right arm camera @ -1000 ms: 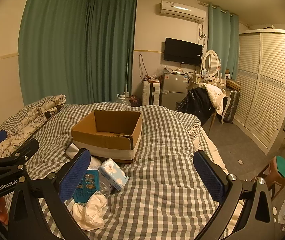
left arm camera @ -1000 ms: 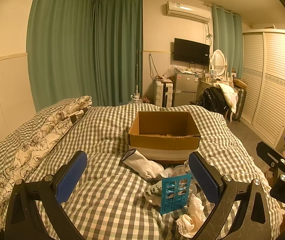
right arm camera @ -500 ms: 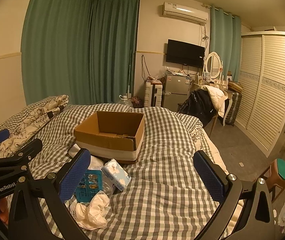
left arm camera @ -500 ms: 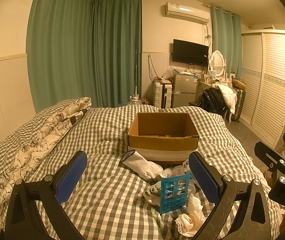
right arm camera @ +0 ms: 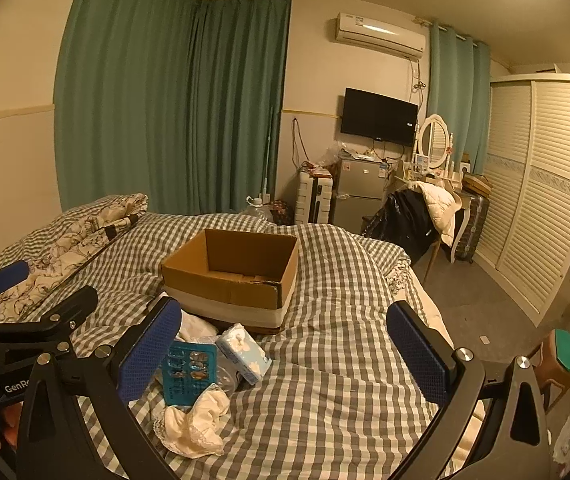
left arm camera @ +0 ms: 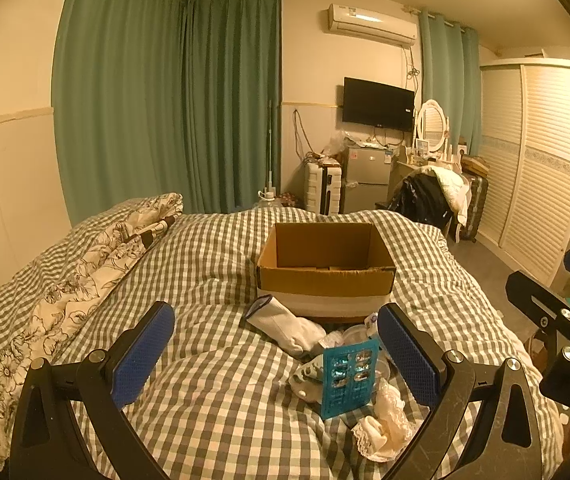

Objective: Organize objects
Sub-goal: 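Grasp the white lace cloth with the right tool while the left tool approaches the teal blister pack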

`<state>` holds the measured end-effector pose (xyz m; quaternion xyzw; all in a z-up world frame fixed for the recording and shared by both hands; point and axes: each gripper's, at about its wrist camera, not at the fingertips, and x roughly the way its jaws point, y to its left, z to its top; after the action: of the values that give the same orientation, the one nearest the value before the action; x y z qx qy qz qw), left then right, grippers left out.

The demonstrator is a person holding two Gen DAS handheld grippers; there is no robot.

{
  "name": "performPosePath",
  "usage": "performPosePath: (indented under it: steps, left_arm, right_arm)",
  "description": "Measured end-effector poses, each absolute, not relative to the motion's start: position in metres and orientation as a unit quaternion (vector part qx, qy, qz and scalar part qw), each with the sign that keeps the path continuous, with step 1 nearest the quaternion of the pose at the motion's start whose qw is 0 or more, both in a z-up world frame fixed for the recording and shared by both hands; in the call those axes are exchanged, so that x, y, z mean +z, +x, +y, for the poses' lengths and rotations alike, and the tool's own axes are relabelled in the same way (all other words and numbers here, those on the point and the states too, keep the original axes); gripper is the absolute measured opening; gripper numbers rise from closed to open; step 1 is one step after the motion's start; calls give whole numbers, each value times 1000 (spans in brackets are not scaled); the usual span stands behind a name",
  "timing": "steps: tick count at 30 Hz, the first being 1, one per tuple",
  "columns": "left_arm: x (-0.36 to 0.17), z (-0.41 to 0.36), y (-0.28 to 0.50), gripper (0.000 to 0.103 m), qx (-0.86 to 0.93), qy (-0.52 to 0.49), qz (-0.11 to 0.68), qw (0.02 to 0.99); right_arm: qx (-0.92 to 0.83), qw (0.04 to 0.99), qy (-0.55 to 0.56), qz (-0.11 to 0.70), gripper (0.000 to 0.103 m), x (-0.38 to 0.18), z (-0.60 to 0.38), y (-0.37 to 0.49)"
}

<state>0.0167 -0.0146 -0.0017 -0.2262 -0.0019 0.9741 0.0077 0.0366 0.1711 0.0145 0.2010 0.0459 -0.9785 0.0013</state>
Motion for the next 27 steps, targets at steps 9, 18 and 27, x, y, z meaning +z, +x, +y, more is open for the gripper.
performPosePath:
  steps: [9, 18, 27]
  left_arm:
    - [-42, -31, 8, 103, 960, -279, 0, -5]
    - [-82, -44, -6, 103, 945, -327, -1, -19]
    - [-93, -38, -14, 103, 938, -347, 5, -17]
  right_arm:
    - [-967, 20, 248, 62, 103, -16, 158, 24]
    - [-915, 90, 381, 101, 88, -110, 132, -18]
    - [-900, 131, 408, 84, 13, -134, 133, -27]
